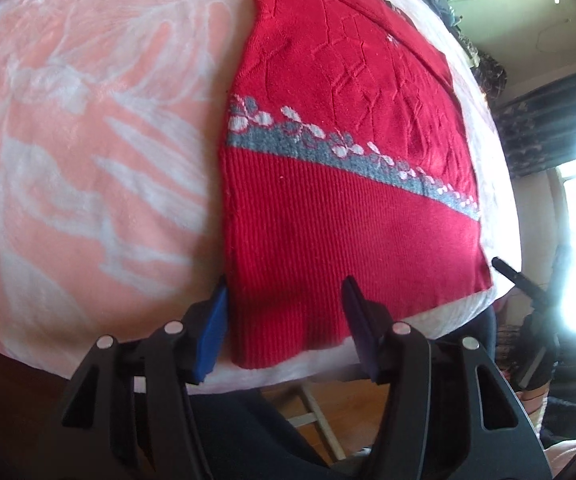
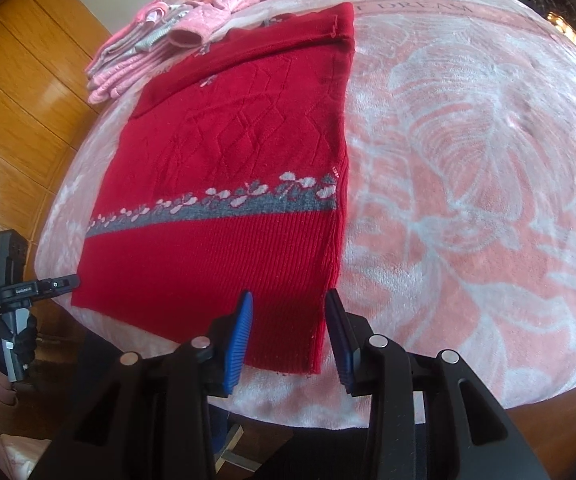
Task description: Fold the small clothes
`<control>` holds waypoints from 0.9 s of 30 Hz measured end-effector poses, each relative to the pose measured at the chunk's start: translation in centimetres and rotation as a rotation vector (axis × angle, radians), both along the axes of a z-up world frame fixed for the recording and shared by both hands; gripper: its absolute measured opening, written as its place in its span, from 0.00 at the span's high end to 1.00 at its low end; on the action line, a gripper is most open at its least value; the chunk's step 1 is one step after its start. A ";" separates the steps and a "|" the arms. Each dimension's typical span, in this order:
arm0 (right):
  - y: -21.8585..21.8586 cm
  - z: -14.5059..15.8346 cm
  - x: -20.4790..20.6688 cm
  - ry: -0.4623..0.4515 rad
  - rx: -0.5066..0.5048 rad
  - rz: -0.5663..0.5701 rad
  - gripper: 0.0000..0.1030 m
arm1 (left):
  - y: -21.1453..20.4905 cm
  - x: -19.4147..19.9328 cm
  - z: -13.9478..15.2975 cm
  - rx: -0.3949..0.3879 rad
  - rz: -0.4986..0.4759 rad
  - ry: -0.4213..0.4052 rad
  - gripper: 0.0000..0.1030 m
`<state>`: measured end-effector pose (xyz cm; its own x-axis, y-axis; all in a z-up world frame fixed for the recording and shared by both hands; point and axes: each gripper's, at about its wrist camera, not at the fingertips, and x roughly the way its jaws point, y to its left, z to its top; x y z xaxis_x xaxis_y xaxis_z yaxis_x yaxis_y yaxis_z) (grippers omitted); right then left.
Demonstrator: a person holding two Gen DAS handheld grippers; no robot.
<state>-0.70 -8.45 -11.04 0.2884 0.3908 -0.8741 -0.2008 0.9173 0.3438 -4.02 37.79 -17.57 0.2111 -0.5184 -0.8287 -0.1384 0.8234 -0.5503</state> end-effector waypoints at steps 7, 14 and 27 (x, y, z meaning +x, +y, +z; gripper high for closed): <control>0.1 -0.3 0.6 0.007 -0.001 0.004 0.62 | 0.5 0.7 -2.2 -0.201 0.080 0.070 0.72; -0.2 -1.6 1.4 0.077 -0.045 0.014 0.47 | 0.5 0.9 -2.4 -0.237 0.092 0.072 0.61; 1.5 -3.3 2.1 0.135 -0.064 0.037 0.50 | -1.6 2.3 -1.3 -0.135 0.025 0.015 0.48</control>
